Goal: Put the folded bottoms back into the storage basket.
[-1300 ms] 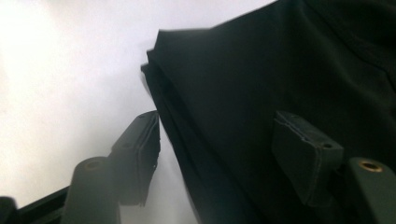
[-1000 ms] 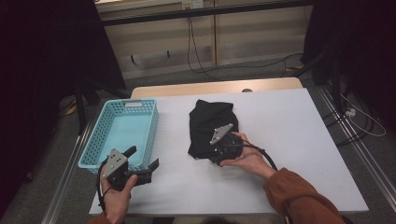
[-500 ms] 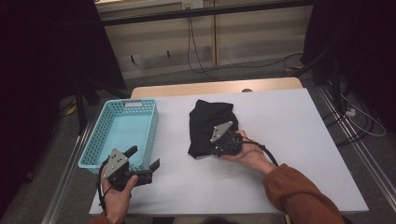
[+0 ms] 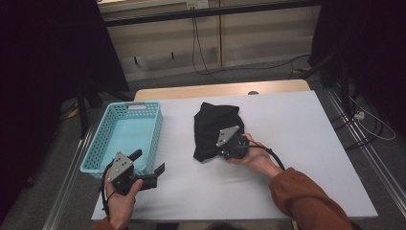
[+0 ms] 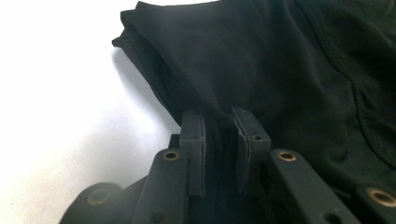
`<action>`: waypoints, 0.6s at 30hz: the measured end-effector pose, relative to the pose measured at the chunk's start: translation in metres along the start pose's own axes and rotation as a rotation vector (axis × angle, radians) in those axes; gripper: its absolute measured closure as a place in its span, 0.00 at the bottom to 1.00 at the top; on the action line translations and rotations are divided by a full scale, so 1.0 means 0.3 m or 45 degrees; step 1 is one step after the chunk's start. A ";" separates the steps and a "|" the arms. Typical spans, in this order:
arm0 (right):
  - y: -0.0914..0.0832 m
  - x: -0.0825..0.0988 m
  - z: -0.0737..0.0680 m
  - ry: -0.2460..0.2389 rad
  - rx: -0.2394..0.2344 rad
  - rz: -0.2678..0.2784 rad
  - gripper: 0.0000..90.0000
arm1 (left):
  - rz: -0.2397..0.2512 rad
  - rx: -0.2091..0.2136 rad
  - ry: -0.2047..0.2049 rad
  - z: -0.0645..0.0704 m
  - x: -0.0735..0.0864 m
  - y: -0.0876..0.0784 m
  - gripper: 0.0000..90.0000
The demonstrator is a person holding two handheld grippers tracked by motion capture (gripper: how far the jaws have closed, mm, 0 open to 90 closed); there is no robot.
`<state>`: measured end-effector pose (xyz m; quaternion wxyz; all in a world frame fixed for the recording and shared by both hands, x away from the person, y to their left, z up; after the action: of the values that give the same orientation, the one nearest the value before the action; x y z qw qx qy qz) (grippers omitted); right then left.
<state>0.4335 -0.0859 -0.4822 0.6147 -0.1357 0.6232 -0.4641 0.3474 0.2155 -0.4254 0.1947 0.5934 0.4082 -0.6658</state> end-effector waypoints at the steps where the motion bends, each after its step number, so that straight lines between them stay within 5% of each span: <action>1: 0.001 -0.003 -0.004 0.003 0.023 -0.005 0.90 | -0.002 -0.004 0.009 0.003 -0.001 0.002 0.03; 8: -0.002 -0.004 -0.003 0.042 0.042 0.012 0.93 | -0.014 0.002 0.017 0.008 -0.001 0.008 0.03; 11: -0.011 -0.007 0.012 0.117 -0.002 0.047 0.94 | -0.019 0.033 0.011 0.018 -0.003 0.009 0.03; 18: -0.030 -0.020 0.005 0.138 -0.030 0.066 0.94 | -0.034 0.068 0.020 0.045 -0.012 0.014 0.04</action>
<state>0.4324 -0.0870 -0.4713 0.5903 -0.1013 0.6644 -0.4471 0.3430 0.2018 -0.4238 0.1667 0.5980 0.3998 -0.6743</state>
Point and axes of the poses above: each handheld gripper's, and its own axes: y roughly forward along the jaws, x roughly out of its underside, z roughly to its right, the point moved 4 cm from there along y, roughly forward along the jaws, and after that the axes turned 3 degrees about y, right-handed, at the moved point
